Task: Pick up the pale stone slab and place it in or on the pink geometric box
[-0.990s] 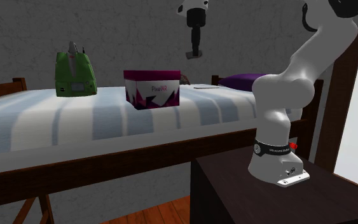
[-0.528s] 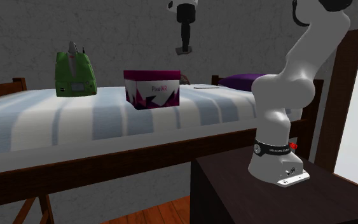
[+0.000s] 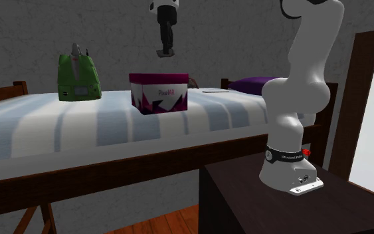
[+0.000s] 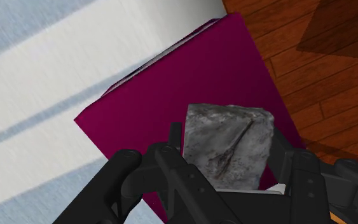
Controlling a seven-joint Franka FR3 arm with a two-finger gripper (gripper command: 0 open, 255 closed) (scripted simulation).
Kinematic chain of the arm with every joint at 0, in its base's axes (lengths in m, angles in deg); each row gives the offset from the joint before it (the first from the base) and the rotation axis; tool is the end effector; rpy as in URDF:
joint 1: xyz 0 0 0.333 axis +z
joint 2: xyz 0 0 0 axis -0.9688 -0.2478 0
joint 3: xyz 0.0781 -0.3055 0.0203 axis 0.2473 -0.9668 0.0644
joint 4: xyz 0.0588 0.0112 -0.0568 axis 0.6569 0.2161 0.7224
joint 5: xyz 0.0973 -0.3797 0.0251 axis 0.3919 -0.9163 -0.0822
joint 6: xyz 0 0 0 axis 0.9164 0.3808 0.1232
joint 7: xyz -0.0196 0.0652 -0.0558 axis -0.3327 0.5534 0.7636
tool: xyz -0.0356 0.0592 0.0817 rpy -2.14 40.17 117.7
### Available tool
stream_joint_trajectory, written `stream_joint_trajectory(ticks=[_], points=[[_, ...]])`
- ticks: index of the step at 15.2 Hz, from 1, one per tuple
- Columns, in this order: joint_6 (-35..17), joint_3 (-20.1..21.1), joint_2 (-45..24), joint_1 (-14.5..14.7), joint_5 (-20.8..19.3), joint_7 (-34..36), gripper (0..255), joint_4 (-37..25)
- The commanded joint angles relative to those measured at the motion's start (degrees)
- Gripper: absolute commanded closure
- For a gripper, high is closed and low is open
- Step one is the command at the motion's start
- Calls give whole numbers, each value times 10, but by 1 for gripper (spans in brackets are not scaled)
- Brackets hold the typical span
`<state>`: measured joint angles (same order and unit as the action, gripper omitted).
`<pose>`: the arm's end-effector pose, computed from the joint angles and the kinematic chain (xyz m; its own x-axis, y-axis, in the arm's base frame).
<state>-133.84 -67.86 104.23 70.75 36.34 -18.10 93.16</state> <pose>0.3954 -0.2333 0.6415 0.9618 -0.2737 0.0049 -0.2729 -0.9602 -0.0603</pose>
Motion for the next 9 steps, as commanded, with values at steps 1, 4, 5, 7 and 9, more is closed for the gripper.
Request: stream_joint_trajectory(ticks=[1, 4, 5, 7, 9], points=[[0, -11, -49, 4, 15, -11, 255, -47], [-15, -14, -70, 4, 22, -16, 255, -51], [-23, -14, -68, 4, 21, -15, 255, -41], [-39, -14, -64, 3, 20, -15, 255, -22], [-54, -14, -61, 3, 19, -15, 255, -3]])
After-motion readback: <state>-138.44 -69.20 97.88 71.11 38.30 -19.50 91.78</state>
